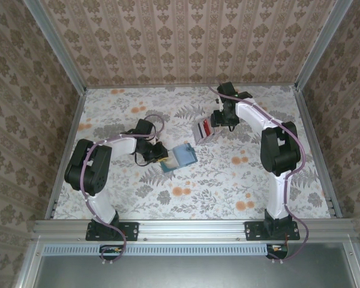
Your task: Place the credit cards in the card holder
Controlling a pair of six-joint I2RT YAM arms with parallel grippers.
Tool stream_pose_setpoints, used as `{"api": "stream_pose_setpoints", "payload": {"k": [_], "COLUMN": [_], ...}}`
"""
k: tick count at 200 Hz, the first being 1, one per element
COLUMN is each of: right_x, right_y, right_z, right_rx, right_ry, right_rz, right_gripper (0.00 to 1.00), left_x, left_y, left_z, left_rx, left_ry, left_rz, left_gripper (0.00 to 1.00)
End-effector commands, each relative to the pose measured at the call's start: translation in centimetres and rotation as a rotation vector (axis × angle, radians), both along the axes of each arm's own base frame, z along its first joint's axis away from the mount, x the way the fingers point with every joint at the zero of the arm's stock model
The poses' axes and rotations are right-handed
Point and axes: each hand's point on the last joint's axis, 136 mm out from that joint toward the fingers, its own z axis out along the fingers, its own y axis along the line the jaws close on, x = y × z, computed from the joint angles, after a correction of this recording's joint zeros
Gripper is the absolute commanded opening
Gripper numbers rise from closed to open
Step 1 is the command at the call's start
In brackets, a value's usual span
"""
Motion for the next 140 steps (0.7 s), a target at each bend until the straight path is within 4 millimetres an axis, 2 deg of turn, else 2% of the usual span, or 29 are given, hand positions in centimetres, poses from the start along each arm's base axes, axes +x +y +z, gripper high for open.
{"api": "stream_pose_setpoints", "payload": {"k": [1,32,89,127,140], "right_x": [-0.5,-0.5,-0.5,-0.5,-0.5], "right_y": [-0.5,-0.5,-0.5,-0.5,-0.3], "right_z": [1.6,2.3,2.1,2.5,2.7], "right_rx": [-0.004,0.0,-0.002,-0.002,0.004], "right_ry": [-0.028,-0.046,-0.036,-0.047,-0.048], "right_rz": [-0.002,0.0,0.004,0.007,0.011], "right_gripper": [0.52,0.46,0.35,0.19,0.18], "left_x": [-0.9,-0.9,-0.7,-0.6,-0.7], "left_y": [-0.2,-0.3,-0.8,-0.9,-0.9], "left_z": [-1.0,-1.0,-0.8,-0.8,-0.9], "left_rx": [0.021,0.02,0.017,0.018,0.019], "left_ry": [0.045,0.044,0.041,0.041,0.043], "left_rz": [-0.001,-0.003,-0.01,-0.013,-0.014], "left_gripper": [0.18,0.18,0.18,0.18,0.18]}}
